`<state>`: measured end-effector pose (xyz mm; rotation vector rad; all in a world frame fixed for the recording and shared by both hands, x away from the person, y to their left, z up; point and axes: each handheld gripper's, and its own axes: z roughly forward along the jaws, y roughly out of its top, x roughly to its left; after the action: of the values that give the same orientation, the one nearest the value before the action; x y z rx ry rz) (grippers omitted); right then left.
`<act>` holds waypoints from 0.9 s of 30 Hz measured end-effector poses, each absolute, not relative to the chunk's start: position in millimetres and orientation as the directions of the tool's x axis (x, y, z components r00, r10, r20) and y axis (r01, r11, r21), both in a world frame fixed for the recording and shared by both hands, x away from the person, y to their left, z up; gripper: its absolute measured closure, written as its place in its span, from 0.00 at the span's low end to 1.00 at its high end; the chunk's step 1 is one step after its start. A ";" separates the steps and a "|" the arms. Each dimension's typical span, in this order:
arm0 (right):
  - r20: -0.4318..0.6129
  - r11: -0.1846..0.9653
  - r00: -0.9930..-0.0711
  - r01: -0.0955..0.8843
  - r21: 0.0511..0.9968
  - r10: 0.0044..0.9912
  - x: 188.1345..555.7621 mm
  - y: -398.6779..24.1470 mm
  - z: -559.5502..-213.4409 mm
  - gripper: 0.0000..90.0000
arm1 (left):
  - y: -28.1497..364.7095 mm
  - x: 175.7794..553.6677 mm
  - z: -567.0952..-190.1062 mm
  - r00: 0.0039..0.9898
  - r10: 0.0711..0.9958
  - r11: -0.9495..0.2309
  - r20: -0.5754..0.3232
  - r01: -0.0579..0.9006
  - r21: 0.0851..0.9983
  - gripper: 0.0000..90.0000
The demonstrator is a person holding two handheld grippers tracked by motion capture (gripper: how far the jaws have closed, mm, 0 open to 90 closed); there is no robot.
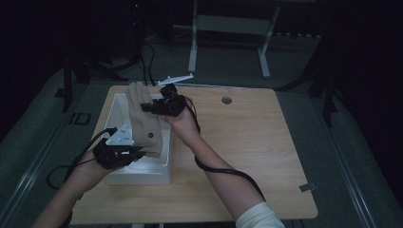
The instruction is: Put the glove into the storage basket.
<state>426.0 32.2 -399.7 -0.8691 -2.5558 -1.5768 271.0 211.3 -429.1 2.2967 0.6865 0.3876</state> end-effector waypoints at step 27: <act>0.243 0.512 -0.814 0.532 0.674 0.527 435.8 62.9 -455.2 0.72 | 206.2 282.3 -502.5 0.783 0.619 -0.640 0.063 0.456 0.619 0.90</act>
<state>435.8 62.9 -455.2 -0.9552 -2.7261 -1.2182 282.3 206.2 -502.5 2.3764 0.7964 0.3607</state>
